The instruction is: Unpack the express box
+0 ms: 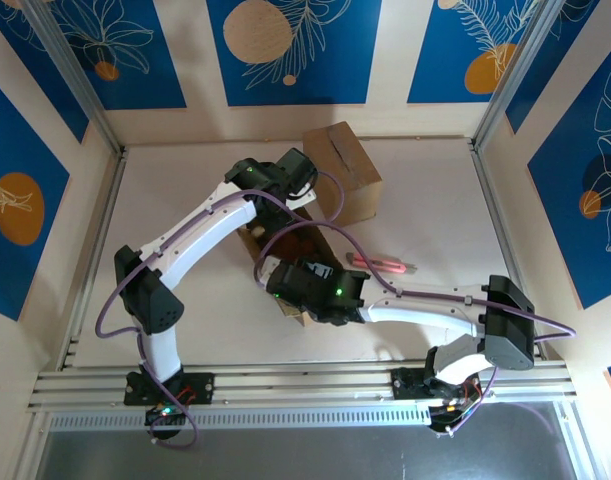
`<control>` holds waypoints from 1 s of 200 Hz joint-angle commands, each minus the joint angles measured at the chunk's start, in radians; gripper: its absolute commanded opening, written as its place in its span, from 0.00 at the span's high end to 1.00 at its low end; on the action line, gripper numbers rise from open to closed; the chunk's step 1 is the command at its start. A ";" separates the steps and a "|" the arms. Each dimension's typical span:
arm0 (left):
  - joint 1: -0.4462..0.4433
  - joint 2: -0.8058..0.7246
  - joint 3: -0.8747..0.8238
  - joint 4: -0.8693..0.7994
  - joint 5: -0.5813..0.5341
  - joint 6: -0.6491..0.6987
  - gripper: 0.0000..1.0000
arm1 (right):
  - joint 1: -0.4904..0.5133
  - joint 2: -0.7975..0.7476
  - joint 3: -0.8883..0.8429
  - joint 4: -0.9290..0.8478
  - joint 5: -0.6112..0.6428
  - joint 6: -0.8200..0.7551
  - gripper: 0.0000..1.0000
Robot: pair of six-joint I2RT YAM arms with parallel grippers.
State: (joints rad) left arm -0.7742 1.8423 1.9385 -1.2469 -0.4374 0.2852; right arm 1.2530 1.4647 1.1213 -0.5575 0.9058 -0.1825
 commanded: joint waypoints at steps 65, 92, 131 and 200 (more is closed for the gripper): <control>0.019 -0.022 0.034 0.011 -0.034 -0.008 1.00 | -0.174 0.029 0.028 -0.052 -0.334 0.121 0.62; 0.019 -0.026 0.038 0.006 -0.022 -0.009 1.00 | -0.221 0.063 0.035 -0.060 -0.329 0.178 0.62; 0.019 -0.029 0.040 -0.005 -0.019 -0.016 1.00 | -0.264 0.128 0.102 -0.114 -0.299 0.292 0.53; 0.015 -0.049 0.039 -0.006 0.052 -0.037 1.00 | -0.306 0.297 0.249 -0.078 -0.372 0.554 0.33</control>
State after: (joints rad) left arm -0.7322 1.8416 1.9411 -1.2121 -0.4553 0.2634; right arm 0.9741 1.6760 1.3197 -0.6296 0.5598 0.2085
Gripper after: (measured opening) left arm 0.056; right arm 0.652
